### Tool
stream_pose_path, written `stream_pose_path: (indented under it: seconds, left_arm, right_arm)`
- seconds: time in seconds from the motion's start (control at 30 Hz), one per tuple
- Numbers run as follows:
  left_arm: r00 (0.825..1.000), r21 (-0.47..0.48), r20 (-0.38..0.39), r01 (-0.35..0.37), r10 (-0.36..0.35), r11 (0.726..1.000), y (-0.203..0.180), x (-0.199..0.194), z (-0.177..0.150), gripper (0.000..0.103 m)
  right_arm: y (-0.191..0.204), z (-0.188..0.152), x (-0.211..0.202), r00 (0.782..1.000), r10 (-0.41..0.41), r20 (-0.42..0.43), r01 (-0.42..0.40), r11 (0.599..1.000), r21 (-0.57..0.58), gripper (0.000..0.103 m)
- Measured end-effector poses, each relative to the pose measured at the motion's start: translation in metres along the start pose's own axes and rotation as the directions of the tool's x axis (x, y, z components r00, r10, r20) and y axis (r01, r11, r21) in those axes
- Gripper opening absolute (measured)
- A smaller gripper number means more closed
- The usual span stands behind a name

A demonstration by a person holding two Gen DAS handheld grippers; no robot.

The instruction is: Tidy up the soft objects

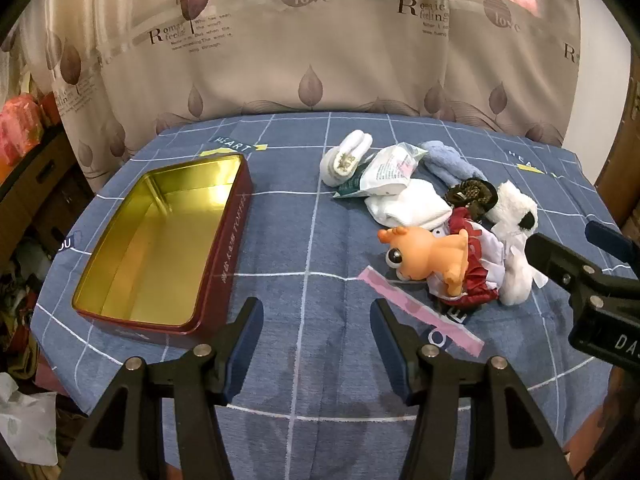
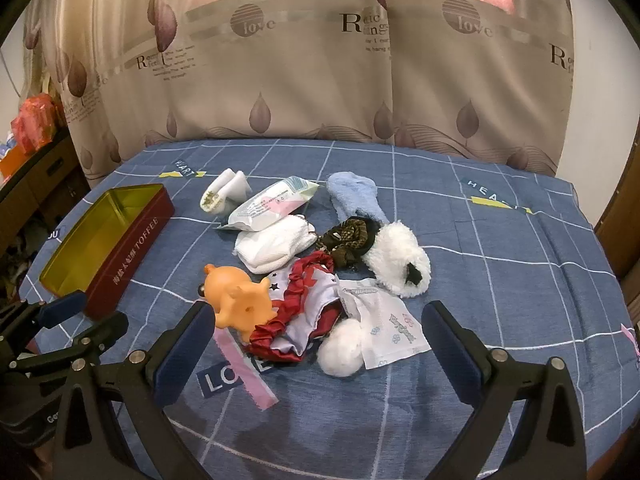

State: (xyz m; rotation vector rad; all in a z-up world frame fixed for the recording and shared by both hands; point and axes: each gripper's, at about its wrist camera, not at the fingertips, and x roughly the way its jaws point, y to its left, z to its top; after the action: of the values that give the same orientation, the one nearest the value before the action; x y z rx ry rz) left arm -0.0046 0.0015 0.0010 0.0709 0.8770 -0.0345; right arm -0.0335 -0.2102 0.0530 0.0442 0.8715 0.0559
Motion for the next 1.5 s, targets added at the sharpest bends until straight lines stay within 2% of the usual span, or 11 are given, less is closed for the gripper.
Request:
stream_pose_path:
  seconds: [1.5]
  left_arm:
    - [1.000, 0.000, -0.024, 0.010, -0.010, 1.000, -0.0014, 0.0048, -0.0066, 0.057]
  right_arm:
    - [-0.0090, -0.0039, 0.0054, 1.000, 0.018, -0.015, -0.017, 1.000, 0.017, 0.102]
